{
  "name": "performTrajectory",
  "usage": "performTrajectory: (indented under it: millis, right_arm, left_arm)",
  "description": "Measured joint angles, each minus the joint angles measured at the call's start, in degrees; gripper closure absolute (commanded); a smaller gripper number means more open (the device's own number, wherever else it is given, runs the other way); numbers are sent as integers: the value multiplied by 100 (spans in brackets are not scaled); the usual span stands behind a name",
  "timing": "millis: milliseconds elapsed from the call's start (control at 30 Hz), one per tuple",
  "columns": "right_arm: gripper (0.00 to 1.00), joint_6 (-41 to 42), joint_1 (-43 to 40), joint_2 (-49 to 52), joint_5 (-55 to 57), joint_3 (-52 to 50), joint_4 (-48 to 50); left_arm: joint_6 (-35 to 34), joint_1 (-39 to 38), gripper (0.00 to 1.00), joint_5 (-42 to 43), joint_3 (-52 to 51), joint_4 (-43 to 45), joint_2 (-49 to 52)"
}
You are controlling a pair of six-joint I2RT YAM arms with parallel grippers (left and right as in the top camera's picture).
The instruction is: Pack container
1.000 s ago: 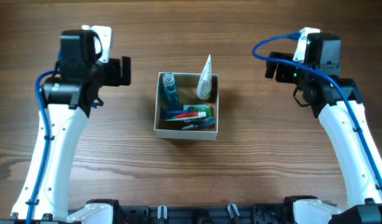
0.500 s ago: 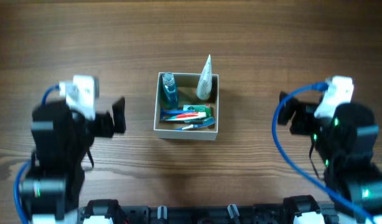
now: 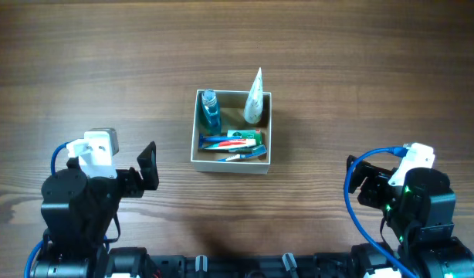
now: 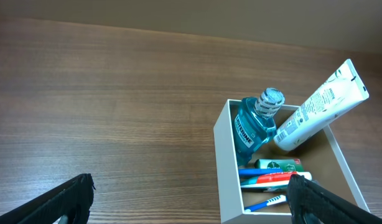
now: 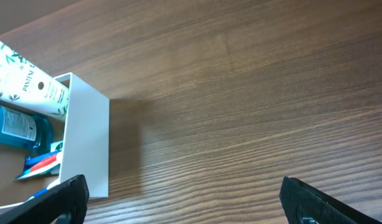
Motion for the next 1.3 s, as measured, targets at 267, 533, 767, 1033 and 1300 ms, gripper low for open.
performTrajectory:
  millis: [267, 533, 767, 1033, 1300]
  right_arm:
    - [0, -402, 0, -949, -55, -326, 715]
    - [0, -1867, 2, -2640, -883, -2688, 4098]
    - [0, -2465, 0, -2857, -927, -3908, 5810]
    - [0, -2511, 0, -2861, -925, -4474, 5812]
    - [0, -2452, 0, -2865, -922, -4559, 5779]
  left_arm:
    - [-17, 0, 0, 15, 0, -2, 0]
    - [-20, 0, 0, 17, -11, -17, 0]
    - [-17, 0, 0, 17, -13, -17, 0]
    - [-20, 0, 0, 17, -13, -20, 0]
    - [-20, 0, 0, 17, -13, -17, 0]
